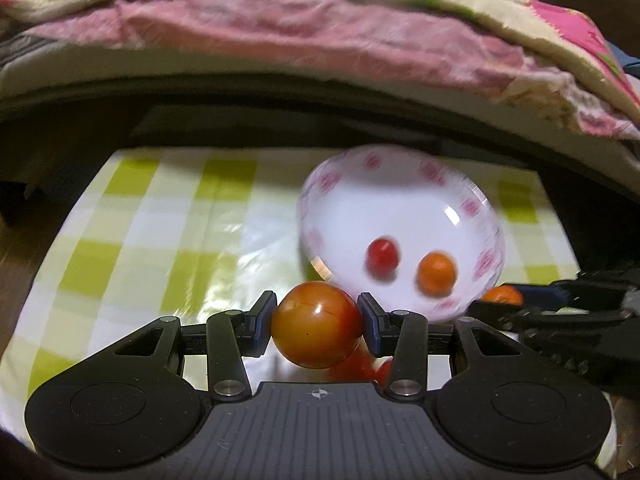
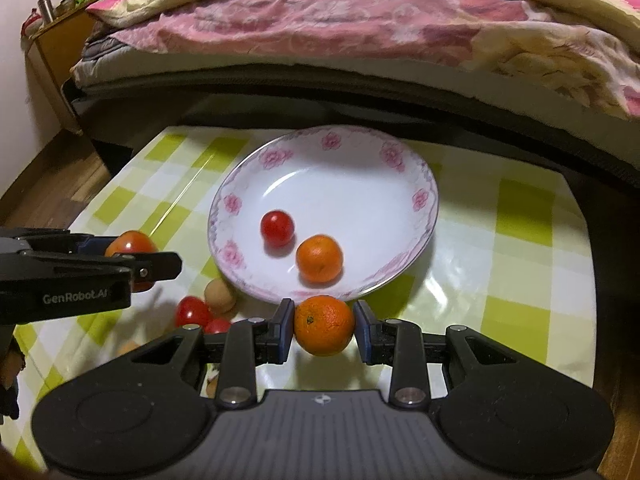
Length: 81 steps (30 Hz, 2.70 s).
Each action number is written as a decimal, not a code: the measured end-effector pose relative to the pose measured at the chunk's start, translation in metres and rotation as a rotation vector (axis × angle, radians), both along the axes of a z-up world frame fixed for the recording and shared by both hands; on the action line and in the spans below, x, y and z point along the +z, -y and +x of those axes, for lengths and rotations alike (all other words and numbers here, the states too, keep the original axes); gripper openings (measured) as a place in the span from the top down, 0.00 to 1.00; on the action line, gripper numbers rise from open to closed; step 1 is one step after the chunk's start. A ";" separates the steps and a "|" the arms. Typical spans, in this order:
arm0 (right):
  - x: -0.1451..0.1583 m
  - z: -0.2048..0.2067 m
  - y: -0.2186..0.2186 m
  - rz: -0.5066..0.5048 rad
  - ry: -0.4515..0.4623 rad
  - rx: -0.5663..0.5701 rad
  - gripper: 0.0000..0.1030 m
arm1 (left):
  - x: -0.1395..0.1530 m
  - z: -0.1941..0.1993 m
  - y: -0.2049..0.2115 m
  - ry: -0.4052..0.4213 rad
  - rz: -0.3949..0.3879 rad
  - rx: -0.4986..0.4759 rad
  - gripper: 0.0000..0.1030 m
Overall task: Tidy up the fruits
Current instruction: 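Carry the large tomato and mandarin into the plate and open both grippers, then withdraw both grippers from the plate toward the remaining fruit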
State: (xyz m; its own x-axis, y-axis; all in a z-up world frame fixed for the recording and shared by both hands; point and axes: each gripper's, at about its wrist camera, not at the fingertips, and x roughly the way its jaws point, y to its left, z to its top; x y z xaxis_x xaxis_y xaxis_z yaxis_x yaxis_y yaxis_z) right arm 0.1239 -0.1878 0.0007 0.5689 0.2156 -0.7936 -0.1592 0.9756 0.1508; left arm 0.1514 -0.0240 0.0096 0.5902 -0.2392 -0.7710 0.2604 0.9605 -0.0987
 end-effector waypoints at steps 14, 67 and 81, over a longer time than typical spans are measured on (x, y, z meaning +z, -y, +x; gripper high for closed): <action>-0.003 0.035 0.004 -0.035 0.039 -0.012 0.66 | -0.012 0.032 0.034 0.014 0.000 -0.049 0.49; 0.014 0.063 0.016 0.074 0.066 -0.090 0.57 | 0.011 0.026 0.027 0.064 0.011 -0.029 0.46; 0.034 0.012 0.003 0.062 0.078 -0.077 0.57 | 0.028 -0.018 0.019 0.083 0.029 -0.052 0.45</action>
State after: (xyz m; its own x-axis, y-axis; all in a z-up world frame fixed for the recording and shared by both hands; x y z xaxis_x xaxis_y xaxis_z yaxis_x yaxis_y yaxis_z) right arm 0.1359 -0.1907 0.0343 0.6453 0.2161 -0.7327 -0.0975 0.9746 0.2016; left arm 0.1333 -0.0430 0.0381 0.6400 -0.2496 -0.7267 0.3164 0.9475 -0.0468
